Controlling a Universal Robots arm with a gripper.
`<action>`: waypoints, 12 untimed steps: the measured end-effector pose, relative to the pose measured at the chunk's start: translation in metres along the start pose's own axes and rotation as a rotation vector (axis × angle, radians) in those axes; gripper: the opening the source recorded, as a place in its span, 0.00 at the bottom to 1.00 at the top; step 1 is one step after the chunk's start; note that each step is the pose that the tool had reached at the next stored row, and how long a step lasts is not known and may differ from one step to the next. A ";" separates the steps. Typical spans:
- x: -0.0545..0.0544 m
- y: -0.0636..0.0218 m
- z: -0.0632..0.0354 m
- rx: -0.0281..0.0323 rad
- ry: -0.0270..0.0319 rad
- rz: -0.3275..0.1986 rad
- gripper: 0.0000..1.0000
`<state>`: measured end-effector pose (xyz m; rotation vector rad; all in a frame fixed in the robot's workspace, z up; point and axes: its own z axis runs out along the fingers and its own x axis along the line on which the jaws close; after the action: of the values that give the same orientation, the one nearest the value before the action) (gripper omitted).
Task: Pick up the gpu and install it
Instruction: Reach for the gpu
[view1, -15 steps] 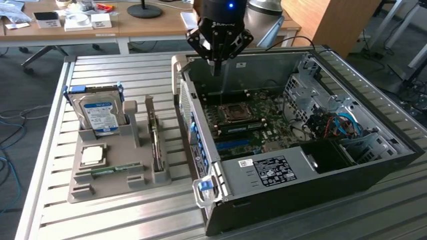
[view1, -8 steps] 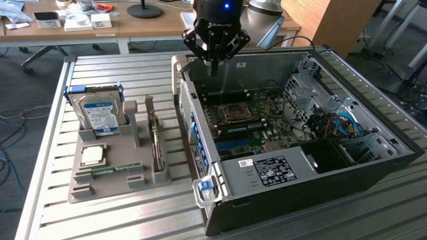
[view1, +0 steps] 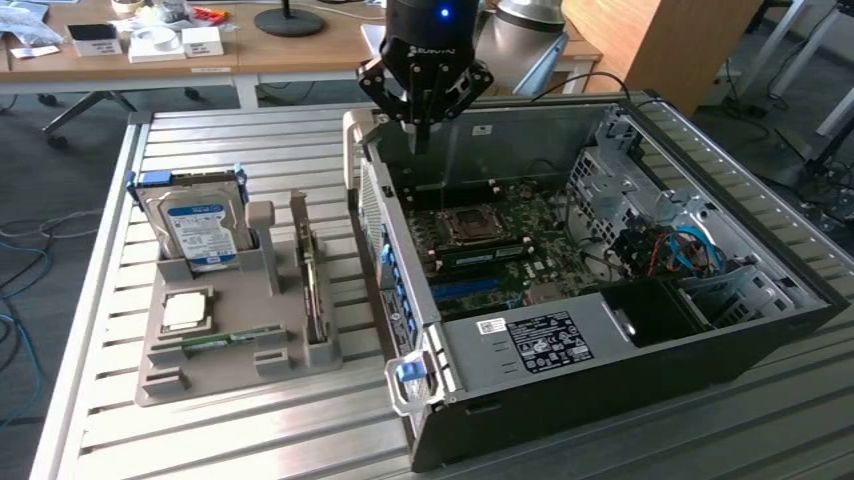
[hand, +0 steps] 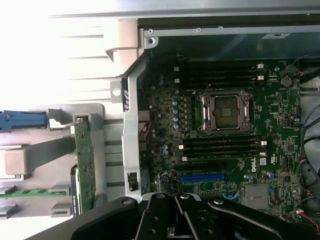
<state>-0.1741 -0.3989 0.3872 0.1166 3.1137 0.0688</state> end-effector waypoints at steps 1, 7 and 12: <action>0.001 0.0000 0.0001 0.0000 -0.0001 0.000 0.11; 0.005 -0.0004 0.0007 -0.0001 -0.0001 0.000 0.11; 0.008 -0.0007 0.0011 -0.0001 -0.0001 0.000 0.11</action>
<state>-0.1826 -0.3988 0.3859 0.1165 3.1136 0.0690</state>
